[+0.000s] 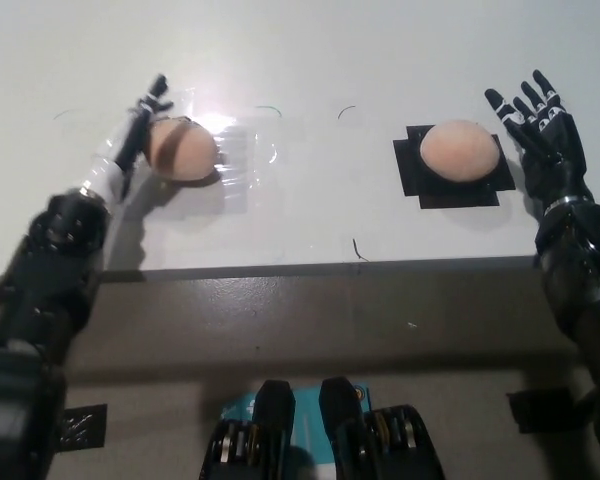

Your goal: Use both hands to push two dumpling toys together to the middle

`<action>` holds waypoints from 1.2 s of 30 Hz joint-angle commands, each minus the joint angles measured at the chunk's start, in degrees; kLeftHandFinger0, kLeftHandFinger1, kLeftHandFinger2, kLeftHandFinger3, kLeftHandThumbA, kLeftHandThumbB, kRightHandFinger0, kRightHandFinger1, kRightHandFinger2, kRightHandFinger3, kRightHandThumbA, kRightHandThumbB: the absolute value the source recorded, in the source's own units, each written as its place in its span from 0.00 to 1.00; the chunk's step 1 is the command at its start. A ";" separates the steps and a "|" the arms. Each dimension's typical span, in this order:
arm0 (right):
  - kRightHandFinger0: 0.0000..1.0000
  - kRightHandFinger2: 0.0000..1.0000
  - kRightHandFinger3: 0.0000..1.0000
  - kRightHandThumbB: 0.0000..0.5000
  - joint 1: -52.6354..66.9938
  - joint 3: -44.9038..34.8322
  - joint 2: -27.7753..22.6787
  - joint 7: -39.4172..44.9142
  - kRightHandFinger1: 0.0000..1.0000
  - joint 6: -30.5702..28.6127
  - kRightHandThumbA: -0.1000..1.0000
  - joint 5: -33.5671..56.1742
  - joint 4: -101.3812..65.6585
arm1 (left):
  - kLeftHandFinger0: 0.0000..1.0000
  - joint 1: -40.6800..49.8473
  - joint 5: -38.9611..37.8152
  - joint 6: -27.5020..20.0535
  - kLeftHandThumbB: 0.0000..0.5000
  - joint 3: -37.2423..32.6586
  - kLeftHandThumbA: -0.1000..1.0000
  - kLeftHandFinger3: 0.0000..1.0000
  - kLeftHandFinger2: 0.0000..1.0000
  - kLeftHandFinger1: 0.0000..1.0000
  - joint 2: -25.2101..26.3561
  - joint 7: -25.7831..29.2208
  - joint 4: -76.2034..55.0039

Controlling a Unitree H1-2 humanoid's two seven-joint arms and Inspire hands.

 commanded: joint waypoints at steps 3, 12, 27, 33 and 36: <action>1.00 1.00 1.00 0.33 -1.52 0.13 0.42 1.08 1.00 -3.73 1.00 0.34 -0.48 | 1.00 -0.60 0.34 -2.63 0.82 -0.10 1.00 1.00 1.00 1.00 -1.16 1.84 -0.41; 1.00 1.00 1.00 0.32 -2.46 0.19 2.66 1.76 1.00 -2.95 1.00 0.60 -0.29 | 1.00 0.35 -1.89 -1.79 0.86 1.94 1.00 1.00 1.00 1.00 -1.67 -0.93 -0.10; 1.00 1.00 1.00 0.28 -3.48 -0.51 10.54 1.23 1.00 -2.25 1.00 1.88 -1.40 | 1.00 -1.22 -0.70 -1.75 0.98 1.91 1.00 1.00 1.00 1.00 -4.89 1.30 -0.31; 1.00 1.00 1.00 0.26 -3.77 1.34 12.09 -0.28 1.00 -3.59 1.00 -0.12 -1.65 | 1.00 -1.97 0.23 -1.88 0.89 0.22 1.00 1.00 1.00 1.00 -6.22 2.92 -0.70; 1.00 1.00 1.00 0.24 -4.00 1.64 12.35 -0.62 1.00 -3.62 1.00 -0.26 -1.71 | 1.00 -2.84 0.68 -1.63 0.87 -0.47 1.00 1.00 1.00 1.00 -7.15 4.26 -0.98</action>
